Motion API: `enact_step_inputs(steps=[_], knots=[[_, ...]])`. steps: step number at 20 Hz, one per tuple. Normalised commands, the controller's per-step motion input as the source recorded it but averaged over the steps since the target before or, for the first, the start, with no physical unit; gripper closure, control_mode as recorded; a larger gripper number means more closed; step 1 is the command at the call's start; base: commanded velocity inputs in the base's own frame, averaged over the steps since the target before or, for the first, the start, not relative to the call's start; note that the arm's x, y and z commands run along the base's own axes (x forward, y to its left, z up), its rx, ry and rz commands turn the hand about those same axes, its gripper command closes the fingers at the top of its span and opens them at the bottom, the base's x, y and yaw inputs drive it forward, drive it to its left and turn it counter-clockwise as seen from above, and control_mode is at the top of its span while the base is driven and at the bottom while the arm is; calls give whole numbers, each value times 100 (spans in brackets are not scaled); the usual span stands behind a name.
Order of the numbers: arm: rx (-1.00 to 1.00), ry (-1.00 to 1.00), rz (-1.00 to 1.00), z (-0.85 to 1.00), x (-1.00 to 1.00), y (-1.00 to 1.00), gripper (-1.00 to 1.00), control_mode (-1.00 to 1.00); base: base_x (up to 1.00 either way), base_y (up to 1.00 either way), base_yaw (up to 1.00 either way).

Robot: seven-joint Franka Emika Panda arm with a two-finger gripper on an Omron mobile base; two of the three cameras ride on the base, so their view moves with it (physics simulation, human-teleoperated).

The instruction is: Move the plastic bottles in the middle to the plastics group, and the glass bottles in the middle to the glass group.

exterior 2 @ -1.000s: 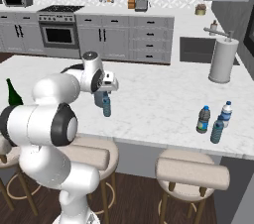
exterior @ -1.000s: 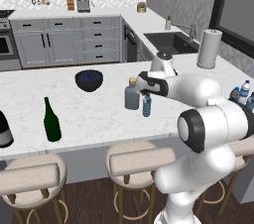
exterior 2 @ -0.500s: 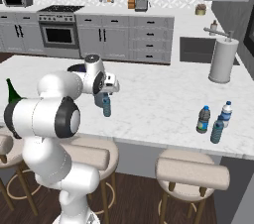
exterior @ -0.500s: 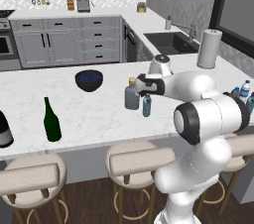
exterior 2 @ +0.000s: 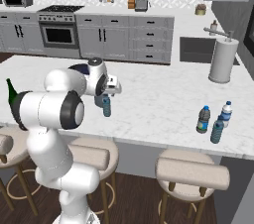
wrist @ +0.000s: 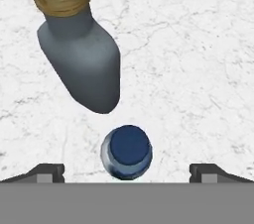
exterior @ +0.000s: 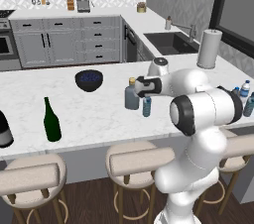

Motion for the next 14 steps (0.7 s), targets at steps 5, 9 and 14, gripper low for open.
enact_step_inputs(steps=[5,9,14], knots=[[4,0,0,-15,23,0,-100,-100,0,0,0],[1,0,0,-19,26,0,-100,-100,0,0,0],[0,0,0,-21,23,0,-100,-100,0,0,0]])
